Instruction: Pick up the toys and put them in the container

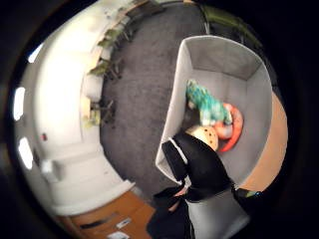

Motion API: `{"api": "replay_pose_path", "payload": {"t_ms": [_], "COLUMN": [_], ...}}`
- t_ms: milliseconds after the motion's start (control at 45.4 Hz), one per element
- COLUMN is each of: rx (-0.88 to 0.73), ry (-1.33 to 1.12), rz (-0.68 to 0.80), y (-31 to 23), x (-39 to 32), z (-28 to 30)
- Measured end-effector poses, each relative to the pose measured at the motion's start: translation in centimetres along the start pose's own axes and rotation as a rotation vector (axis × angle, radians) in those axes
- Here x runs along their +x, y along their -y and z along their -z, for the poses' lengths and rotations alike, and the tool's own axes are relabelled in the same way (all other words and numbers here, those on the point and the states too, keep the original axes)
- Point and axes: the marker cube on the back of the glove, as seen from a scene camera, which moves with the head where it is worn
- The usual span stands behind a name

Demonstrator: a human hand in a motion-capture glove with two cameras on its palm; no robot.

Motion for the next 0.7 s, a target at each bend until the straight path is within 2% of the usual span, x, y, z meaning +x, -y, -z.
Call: {"api": "replay_pose_path", "payload": {"t_ms": [66, 154, 242, 264, 330, 374, 705], "rx": [0.039, 0.087, 0.090, 0.095, 0.130, 0.150, 0.161], "ry": [-0.039, -0.074, -0.102, -0.111, -0.121, -0.127, -0.095], "rz": [0.006, -0.024, 0.170, 0.151, -0.108, -0.191, -0.363], "y": [-1.2, -2.1, -4.4, -4.8, -5.5, -6.3, -13.5], "x": [-1.6, 2.0, 6.0, 7.1, 11.1, 13.6, 26.8], "z": [-0.1, 0.4, 0.7, 0.8, 1.1, 1.3, 0.2]}}
